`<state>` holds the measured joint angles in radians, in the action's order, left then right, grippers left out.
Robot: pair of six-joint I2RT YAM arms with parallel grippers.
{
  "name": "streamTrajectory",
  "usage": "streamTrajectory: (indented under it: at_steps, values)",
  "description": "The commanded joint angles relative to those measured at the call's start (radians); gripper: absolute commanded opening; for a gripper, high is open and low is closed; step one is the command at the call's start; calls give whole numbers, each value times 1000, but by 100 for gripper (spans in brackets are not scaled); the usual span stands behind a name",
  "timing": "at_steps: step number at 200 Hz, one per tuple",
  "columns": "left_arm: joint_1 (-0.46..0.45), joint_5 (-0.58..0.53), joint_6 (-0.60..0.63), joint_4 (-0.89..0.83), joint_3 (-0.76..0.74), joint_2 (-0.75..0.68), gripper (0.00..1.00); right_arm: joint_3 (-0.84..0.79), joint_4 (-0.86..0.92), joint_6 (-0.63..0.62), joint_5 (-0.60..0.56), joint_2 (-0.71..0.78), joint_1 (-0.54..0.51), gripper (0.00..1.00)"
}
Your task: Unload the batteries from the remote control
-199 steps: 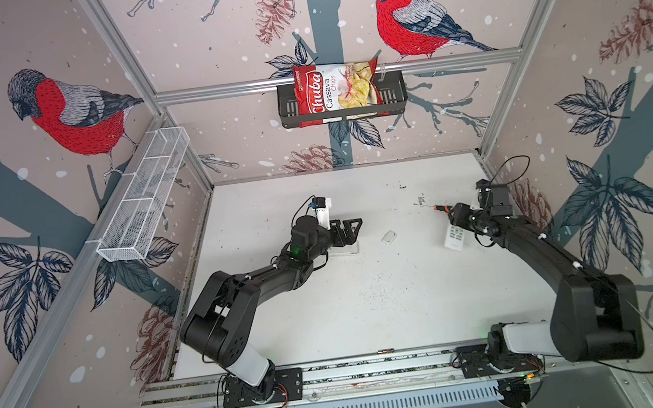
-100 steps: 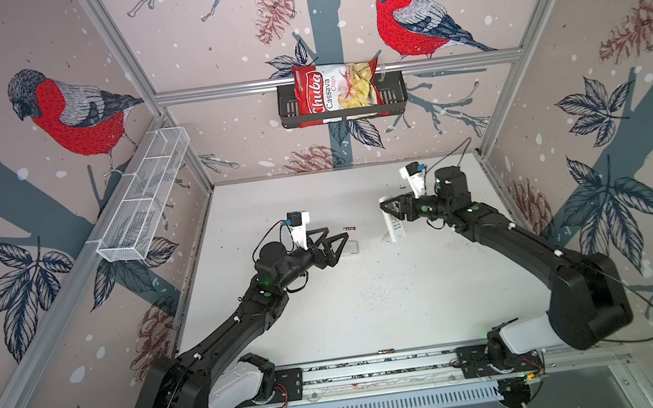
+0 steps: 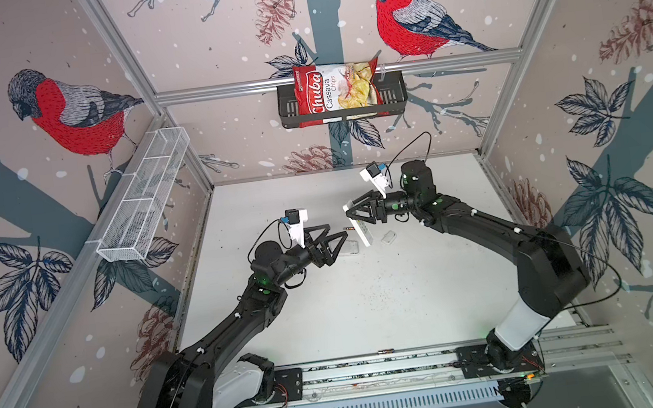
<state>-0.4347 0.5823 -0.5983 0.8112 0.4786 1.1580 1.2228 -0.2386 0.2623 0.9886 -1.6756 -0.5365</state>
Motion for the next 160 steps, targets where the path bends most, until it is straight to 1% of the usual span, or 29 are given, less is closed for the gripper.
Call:
streamTrajectory:
  at_steps: [1,16,58,82,106,150,160]
  values:
    - [2,40,1,150,12,43,96,40,-74,23,87,-27,-2,40]
    - [2,52,-4,207,17,86,96,60,-86,32,119,-46,-3,40]
    - [5,122,-39,435,25,207,96,78,-126,60,225,-68,-5,40]
    - [5,156,-78,549,35,259,96,94,-98,45,256,-77,-5,40]
    - [5,167,-84,562,57,295,96,97,-67,16,272,-72,-6,40]
    - [5,186,-123,616,66,355,96,86,-65,7,264,-70,-16,40]
    - [5,194,-125,624,69,366,95,87,-65,6,265,-72,-19,40]
